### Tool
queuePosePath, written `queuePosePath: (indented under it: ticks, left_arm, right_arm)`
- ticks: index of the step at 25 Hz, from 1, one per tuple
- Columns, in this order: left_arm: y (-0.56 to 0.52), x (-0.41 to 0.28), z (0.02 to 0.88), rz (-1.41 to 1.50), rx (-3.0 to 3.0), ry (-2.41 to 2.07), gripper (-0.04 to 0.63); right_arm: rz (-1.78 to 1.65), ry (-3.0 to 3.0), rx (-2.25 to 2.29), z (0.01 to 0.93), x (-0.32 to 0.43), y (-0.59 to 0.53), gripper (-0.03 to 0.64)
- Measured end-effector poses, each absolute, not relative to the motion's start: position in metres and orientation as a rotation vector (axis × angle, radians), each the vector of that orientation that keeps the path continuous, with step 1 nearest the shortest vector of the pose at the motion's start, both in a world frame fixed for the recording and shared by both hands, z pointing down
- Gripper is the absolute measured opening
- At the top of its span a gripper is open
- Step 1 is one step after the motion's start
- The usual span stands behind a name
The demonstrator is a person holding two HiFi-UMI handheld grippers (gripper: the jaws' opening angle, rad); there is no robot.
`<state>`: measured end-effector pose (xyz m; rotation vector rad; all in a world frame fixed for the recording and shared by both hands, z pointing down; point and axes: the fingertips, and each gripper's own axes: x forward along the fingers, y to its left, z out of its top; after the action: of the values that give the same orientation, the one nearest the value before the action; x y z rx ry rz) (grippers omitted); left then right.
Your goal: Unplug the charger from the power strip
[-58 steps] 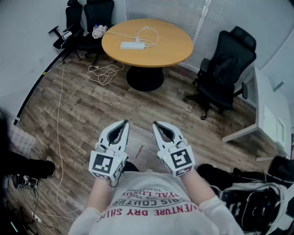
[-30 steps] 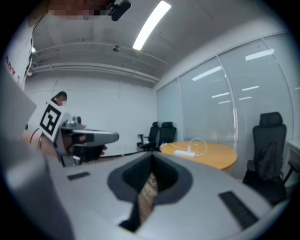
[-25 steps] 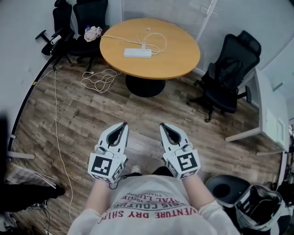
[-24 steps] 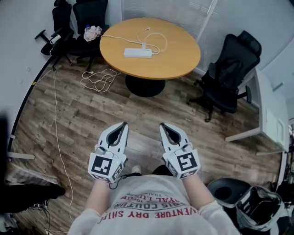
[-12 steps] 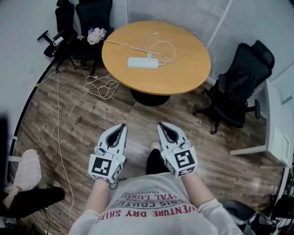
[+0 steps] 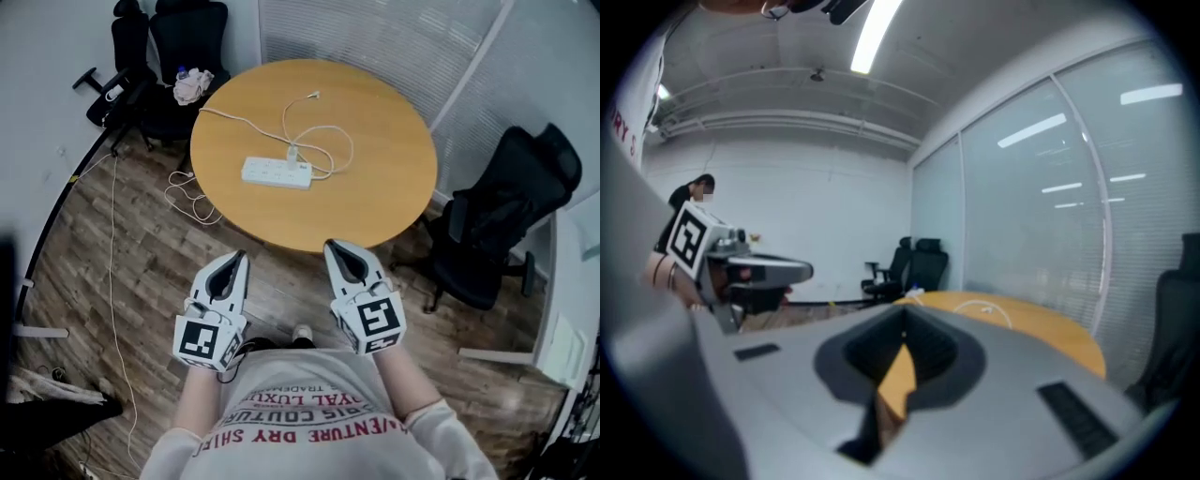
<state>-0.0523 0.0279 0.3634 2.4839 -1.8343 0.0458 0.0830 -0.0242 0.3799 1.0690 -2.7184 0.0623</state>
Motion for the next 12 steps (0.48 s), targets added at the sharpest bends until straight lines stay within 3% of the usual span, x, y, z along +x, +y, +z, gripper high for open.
queuePosePath:
  ticks: [12]
  left_arm:
    - [-0.114, -0.076, 0.387, 0.084, 2.527, -1.688, 0.029]
  right_arm:
    - [0.152, -2.639, 1.167, 0.408, 0.057, -0.145, 0.026]
